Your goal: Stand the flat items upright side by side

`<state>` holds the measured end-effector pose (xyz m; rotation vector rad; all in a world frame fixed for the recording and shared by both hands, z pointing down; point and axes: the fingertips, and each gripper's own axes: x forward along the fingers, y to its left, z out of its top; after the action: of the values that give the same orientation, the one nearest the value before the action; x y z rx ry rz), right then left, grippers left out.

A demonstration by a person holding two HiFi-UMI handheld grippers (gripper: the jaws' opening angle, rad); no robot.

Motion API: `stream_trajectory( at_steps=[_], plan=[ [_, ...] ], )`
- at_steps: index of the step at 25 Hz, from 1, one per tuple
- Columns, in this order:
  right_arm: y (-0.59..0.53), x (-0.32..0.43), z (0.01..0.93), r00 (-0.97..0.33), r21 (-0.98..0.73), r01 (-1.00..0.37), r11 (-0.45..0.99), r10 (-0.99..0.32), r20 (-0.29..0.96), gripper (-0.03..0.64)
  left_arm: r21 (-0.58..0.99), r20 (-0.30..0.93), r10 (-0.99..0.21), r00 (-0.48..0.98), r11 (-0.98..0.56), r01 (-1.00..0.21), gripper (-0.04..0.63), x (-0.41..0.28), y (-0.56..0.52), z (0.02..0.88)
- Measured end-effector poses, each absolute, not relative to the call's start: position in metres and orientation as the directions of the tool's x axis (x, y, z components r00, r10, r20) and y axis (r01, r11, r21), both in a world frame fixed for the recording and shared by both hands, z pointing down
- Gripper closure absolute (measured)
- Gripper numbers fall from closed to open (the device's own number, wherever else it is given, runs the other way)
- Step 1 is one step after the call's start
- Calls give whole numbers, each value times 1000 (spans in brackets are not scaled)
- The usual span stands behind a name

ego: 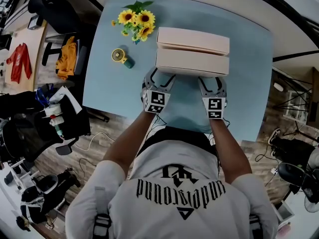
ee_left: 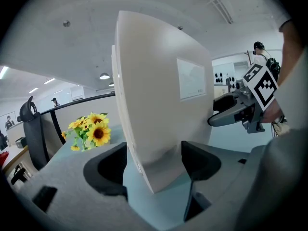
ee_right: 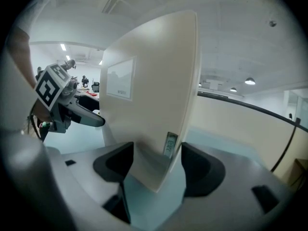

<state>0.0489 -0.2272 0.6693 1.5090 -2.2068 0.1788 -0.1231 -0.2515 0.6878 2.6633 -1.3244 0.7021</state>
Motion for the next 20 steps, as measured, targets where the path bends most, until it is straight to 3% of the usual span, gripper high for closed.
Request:
stream_trajectory(
  at_steps=[20],
  plan=[
    [-196,62,607,-256,149,-932,330,-892,372,299,-63,335,-737,587,-639,-767,232,-142,-218,602]
  ],
)
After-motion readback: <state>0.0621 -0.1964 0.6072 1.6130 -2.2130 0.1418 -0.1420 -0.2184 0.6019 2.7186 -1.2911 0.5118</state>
